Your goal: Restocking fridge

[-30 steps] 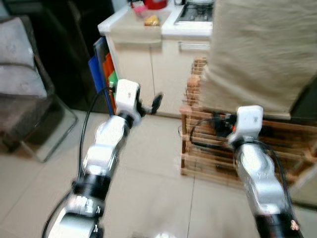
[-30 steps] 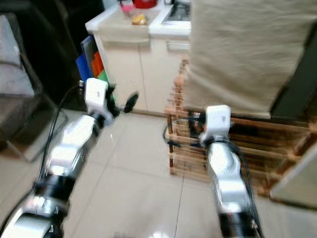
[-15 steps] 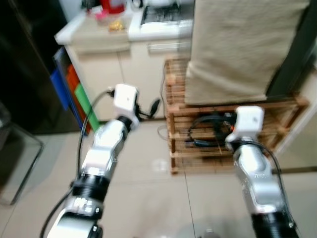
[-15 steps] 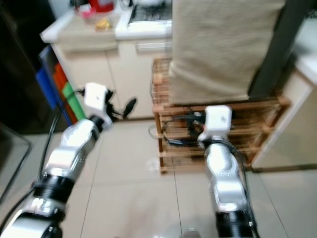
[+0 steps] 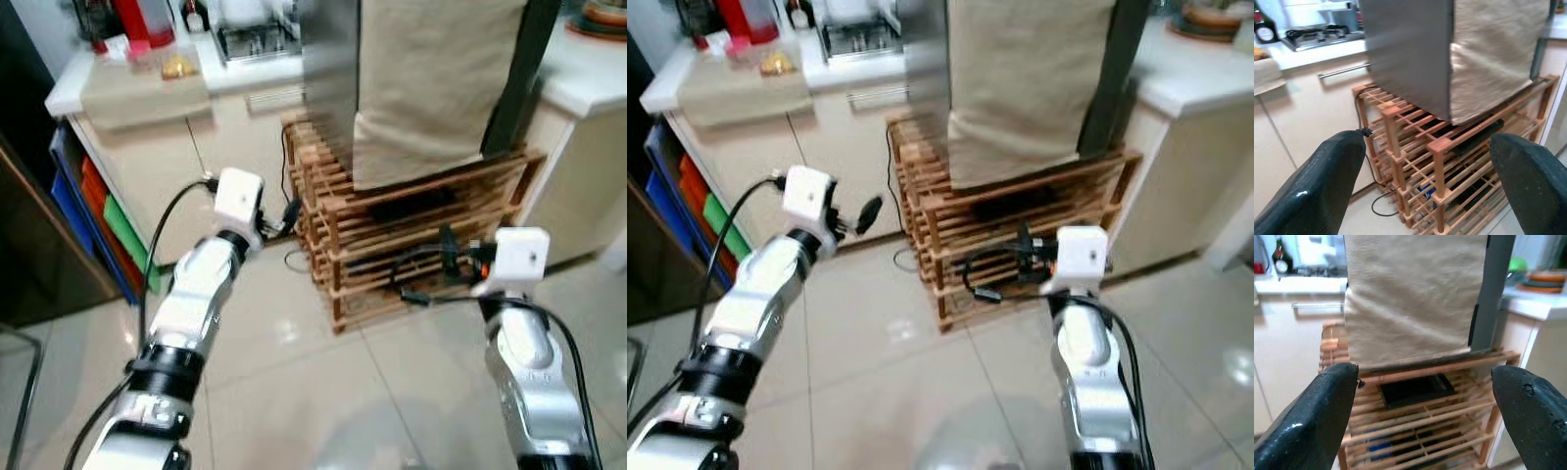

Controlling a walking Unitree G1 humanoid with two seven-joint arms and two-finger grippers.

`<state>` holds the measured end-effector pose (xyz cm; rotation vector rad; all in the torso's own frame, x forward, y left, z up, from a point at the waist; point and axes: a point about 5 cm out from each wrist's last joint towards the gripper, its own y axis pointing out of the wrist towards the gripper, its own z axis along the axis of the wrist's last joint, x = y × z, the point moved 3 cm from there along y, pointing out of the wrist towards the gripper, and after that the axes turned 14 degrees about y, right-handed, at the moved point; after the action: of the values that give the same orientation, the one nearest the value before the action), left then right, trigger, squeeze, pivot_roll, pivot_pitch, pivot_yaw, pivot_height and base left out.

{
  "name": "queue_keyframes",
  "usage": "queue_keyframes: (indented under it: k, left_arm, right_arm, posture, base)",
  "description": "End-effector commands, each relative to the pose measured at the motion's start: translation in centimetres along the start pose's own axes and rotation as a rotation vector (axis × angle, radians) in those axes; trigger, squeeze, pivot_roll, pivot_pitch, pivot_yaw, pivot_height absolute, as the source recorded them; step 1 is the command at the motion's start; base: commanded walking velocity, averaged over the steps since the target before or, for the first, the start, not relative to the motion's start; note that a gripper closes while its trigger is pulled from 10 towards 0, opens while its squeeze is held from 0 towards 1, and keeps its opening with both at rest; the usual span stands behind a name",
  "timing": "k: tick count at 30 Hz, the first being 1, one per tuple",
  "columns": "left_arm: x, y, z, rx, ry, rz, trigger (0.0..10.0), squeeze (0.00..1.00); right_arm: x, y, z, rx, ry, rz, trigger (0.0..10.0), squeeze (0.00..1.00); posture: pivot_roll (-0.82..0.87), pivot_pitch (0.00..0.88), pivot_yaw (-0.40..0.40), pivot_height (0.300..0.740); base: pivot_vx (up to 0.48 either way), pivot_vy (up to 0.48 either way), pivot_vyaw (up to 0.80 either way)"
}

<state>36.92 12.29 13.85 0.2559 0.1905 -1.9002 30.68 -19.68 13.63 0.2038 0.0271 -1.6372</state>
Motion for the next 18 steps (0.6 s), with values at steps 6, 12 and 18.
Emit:
queue_keyframes:
  k: [6, 12, 18]
  left_arm:
    - [-0.8, 0.2, 0.5, 0.016, -0.013, 0.025, 10.0, 0.0]
    - [-0.4, 0.1, 0.4, 0.015, -0.019, 0.028, 10.0, 0.0]
    - [0.1, 0.0, 0.2, 0.017, -0.067, 0.033, 10.0, 0.0]
  right_arm:
    - [0.3, 0.6, 0.7, 0.025, 0.0, -0.013, 10.0, 0.0]
    - [0.4, 0.9, 0.6, 0.022, 0.005, -0.02, 10.0, 0.0]
    - [-0.3, 1.1, 0.5, 0.019, 0.014, -0.001, 10.0, 0.0]
  posture:
    - [-0.13, 0.0, 0.115, 0.74]
    - [-0.12, 0.0, 0.109, 0.74]
    - [-0.12, 0.0, 0.105, 0.74]
  base:
    - [0.423, 0.0, 0.0]
    - [0.423, 0.0, 0.0]
    - [0.419, 0.081, 0.0]
